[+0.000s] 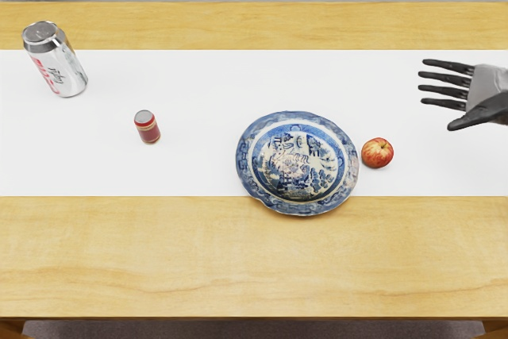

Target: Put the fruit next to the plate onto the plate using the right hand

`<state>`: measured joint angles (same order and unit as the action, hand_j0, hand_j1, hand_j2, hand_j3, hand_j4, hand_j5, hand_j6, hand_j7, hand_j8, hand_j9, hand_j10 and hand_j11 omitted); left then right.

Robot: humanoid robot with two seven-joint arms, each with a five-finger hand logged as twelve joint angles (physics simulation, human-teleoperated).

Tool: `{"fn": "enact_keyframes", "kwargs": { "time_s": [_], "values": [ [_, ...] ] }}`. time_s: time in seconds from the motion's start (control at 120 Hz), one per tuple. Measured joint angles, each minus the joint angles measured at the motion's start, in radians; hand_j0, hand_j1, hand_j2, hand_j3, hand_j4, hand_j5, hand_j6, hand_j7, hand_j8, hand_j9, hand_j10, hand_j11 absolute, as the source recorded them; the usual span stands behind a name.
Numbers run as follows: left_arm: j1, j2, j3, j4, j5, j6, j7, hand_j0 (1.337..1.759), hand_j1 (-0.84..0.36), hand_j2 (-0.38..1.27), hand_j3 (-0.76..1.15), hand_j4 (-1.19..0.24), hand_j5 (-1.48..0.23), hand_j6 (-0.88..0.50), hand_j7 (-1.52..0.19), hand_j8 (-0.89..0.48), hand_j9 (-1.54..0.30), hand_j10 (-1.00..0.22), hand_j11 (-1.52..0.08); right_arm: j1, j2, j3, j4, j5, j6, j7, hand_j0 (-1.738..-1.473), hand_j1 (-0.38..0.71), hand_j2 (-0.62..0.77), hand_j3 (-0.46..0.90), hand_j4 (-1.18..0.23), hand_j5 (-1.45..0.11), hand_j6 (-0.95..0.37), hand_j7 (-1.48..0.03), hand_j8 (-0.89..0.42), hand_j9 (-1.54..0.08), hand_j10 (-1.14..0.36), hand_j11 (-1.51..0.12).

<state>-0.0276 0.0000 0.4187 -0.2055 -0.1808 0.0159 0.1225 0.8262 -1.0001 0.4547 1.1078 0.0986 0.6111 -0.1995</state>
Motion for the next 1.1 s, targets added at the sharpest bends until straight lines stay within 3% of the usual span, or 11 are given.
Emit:
{"fn": "enact_keyframes", "kwargs": {
  "time_s": [0.158, 0.2, 0.258, 0.333, 0.433, 0.542, 0.742, 0.825, 1.1],
  "values": [
    [0.0, 0.0, 0.0, 0.0, 0.0, 0.0, 0.0, 1.658, 0.05, 0.05, 0.0, -0.25, -0.32, -0.25, -0.32, -0.25, -0.32, -0.25, -0.32, 0.05, 0.001, 0.005, 0.096, -0.056, 0.0, -0.02, -1.658, -0.29, -0.01, 0.0, -0.05, -0.06, -0.05, -0.06, -0.05, -0.06, -0.05, -0.06],
    [0.0, 0.0, 0.0, 0.0, 0.0, 0.0, 0.0, 1.658, 0.05, 0.05, 0.0, -0.25, -0.32, -0.25, -0.32, -0.25, -0.32, -0.25, -0.32, 0.076, -0.007, 0.007, 0.121, -0.092, 0.0, -0.058, -1.658, -0.29, -0.01, 0.0, -0.05, -0.06, -0.05, -0.06, -0.05, -0.06, -0.05, -0.06],
    [-0.002, 0.0, 0.0, 0.0, 0.0, 0.0, 0.0, 1.658, 0.05, 0.05, 0.0, -0.25, -0.32, -0.25, -0.32, -0.25, -0.32, -0.25, -0.32, 0.131, -0.015, 0.01, 0.177, -0.223, 0.0, -0.122, -1.658, -0.29, -0.01, 0.0, -0.05, -0.06, -0.05, -0.06, -0.05, -0.06, -0.05, -0.06],
    [-0.002, 0.0, 0.0, 0.0, 0.0, 0.0, 0.0, 1.658, 0.05, 0.05, 0.0, -0.25, -0.32, -0.25, -0.32, -0.25, -0.32, -0.25, -0.32, 0.183, -0.025, 0.012, 0.275, -0.423, -0.027, -0.168, -1.658, -0.29, -0.01, 0.0, -0.05, -0.06, -0.05, -0.06, -0.05, -0.06, -0.05, -0.06],
    [-0.003, 0.0, 0.0, -0.001, 0.0, 0.0, 0.0, 1.658, 0.05, 0.05, 0.0, -0.25, -0.32, -0.25, -0.32, -0.25, -0.32, -0.25, -0.32, 0.212, -0.037, 0.009, 0.413, -0.664, -0.177, -0.194, -1.658, -0.29, -0.01, 0.0, -0.05, -0.06, -0.05, -0.06, -0.05, -0.06, -0.05, -0.06],
    [-0.003, 0.0, 0.0, -0.001, 0.0, 0.0, 0.0, 1.658, 0.05, 0.05, 0.0, -0.25, -0.32, -0.25, -0.32, -0.25, -0.32, -0.25, -0.32, 0.184, -0.017, 0.002, 0.477, -0.844, -0.342, -0.203, -1.658, -0.3, -0.01, 0.0, -0.05, -0.06, -0.05, -0.06, -0.05, -0.06, -0.05, -0.06],
    [-0.003, 0.0, 0.0, -0.002, 0.0, -0.001, 0.0, 1.658, 0.05, 0.05, 0.0, -0.25, -0.32, -0.25, -0.32, -0.25, -0.32, -0.25, -0.32, 0.043, 0.1, -0.003, 0.481, -1.06, -0.59, -0.211, -1.658, -0.3, -0.01, 0.0, -0.05, -0.06, -0.05, -0.05, -0.05, -0.06, -0.05, -0.06],
    [-0.003, 0.0, 0.0, -0.002, 0.0, -0.001, 0.0, 1.658, 0.05, 0.05, 0.0, -0.25, -0.32, -0.25, -0.32, -0.25, -0.32, -0.25, -0.32, -0.009, 0.171, -0.022, 0.44, -1.184, -0.676, -0.246, -1.658, -0.3, -0.01, 0.0, -0.05, -0.06, -0.05, -0.06, -0.05, -0.06, -0.05, -0.06],
    [-0.003, 0.0, 0.0, -0.003, 0.0, -0.001, 0.0, 1.658, 0.05, 0.05, 0.0, -0.25, -0.32, -0.25, -0.32, -0.25, -0.32, -0.25, -0.32, -0.049, 0.283, -0.147, 0.385, -1.331, -0.929, -0.312, -1.658, -0.29, -0.01, 0.0, -0.06, -0.07, -0.06, -0.07, -0.06, -0.07, -0.06, -0.07]
  ]
}}
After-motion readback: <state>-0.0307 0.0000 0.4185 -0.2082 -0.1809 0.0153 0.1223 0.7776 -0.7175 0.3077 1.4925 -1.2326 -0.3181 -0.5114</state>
